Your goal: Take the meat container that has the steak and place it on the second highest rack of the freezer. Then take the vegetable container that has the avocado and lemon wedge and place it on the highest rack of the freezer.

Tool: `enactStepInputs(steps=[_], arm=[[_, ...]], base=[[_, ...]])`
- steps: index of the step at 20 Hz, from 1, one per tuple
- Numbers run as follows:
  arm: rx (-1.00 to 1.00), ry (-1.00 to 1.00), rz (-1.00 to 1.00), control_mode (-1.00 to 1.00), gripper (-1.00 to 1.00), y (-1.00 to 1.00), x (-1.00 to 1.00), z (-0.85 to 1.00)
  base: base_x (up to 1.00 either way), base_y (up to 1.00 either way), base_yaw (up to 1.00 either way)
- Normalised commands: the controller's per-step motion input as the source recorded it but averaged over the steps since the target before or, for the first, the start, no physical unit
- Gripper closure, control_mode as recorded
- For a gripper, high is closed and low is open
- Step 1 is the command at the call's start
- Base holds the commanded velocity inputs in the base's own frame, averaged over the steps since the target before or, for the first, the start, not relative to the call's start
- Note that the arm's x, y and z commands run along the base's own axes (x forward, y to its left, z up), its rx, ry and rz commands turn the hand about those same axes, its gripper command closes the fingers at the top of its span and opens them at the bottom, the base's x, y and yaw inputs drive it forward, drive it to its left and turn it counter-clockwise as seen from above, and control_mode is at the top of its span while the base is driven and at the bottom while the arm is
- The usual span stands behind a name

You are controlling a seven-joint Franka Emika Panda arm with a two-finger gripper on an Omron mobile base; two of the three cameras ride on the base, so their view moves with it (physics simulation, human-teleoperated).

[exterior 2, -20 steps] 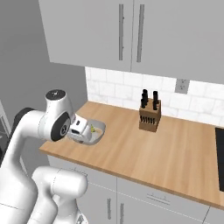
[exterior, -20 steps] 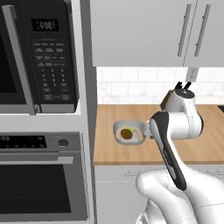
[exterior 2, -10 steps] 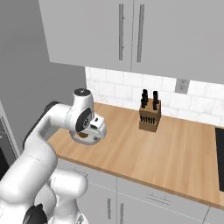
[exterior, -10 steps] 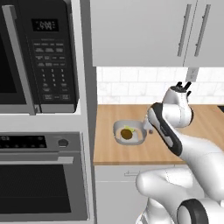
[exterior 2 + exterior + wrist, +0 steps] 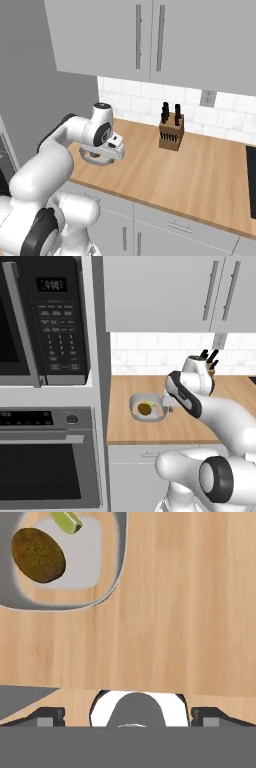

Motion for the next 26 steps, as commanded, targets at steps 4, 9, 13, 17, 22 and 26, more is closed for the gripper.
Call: enactStepInputs(steps=[4, 9, 13, 17, 22, 26], arm=[[0.0, 0.01, 0.0, -1.0, -1.0, 0.03, 0.34, -0.25], [0.0, 0.02, 0.0, -1.0, -1.0, 0.15, 0.62, -0.03], [0.0, 0.0, -0.04, -1.0, -1.0, 0.04, 0.58, -0.15], [0.01, 0.0, -0.02, -1.0, -1.0, 0.0, 0.12, -0.43], [0.03, 0.0, 0.0, -1.0, -1.0, 0.0, 0.0, -0.56], [0.01, 0.0, 0.0, -1.0, -1.0, 0.0, 0.0, -0.54]], base=[[0.0, 0.0, 0.0], [0.0, 0.0, 0.0], [0.0, 0.0, 0.0], [0.0, 0.0, 0.0], [0.0, 0.0, 0.0], [0.0, 0.0, 0.0]])
